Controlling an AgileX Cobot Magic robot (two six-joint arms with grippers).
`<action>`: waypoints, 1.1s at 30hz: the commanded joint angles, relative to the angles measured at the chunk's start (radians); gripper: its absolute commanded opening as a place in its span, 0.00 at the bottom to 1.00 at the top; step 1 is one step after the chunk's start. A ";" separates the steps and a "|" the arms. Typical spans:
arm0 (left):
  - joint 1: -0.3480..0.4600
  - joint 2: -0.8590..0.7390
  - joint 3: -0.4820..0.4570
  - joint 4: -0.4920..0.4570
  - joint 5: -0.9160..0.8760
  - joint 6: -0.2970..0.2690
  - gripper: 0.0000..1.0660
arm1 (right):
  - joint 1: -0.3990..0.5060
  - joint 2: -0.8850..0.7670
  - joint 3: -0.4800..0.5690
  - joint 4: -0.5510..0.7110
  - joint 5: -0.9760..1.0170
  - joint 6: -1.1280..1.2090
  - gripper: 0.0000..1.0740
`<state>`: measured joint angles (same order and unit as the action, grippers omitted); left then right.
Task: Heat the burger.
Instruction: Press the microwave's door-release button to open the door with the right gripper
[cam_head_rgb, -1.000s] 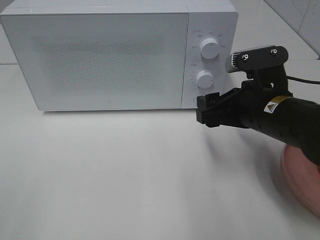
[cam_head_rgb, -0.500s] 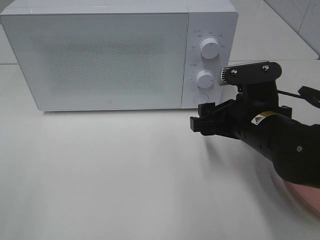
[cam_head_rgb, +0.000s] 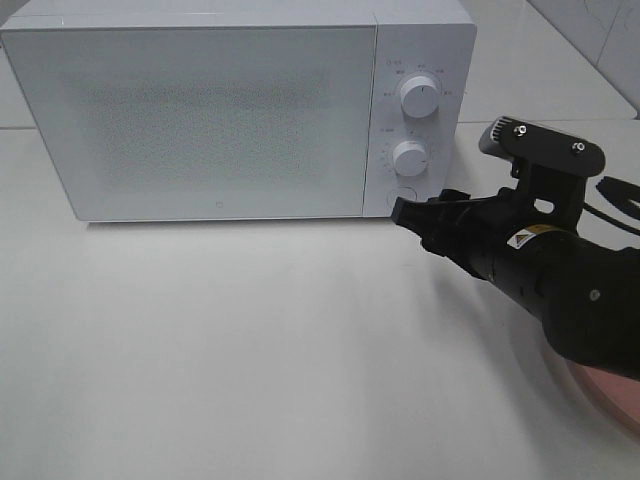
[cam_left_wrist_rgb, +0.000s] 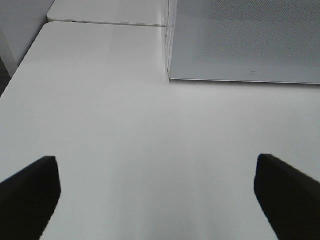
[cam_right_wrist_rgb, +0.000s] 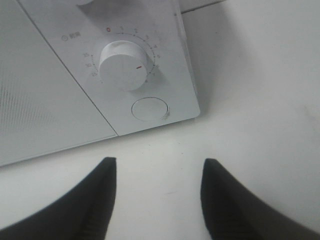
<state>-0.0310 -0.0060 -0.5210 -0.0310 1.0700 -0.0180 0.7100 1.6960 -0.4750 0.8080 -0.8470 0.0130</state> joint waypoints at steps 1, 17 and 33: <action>0.004 -0.003 0.002 -0.005 -0.001 -0.001 0.92 | 0.003 -0.002 0.001 -0.001 -0.007 0.123 0.36; 0.004 -0.003 0.002 -0.005 -0.001 -0.001 0.92 | 0.003 0.000 0.001 -0.002 0.021 0.702 0.05; 0.004 -0.003 0.002 -0.005 -0.001 0.000 0.92 | 0.000 0.039 -0.029 -0.029 0.075 1.023 0.00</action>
<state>-0.0310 -0.0060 -0.5210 -0.0310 1.0700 -0.0180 0.7100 1.7310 -0.4910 0.7970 -0.7820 1.0040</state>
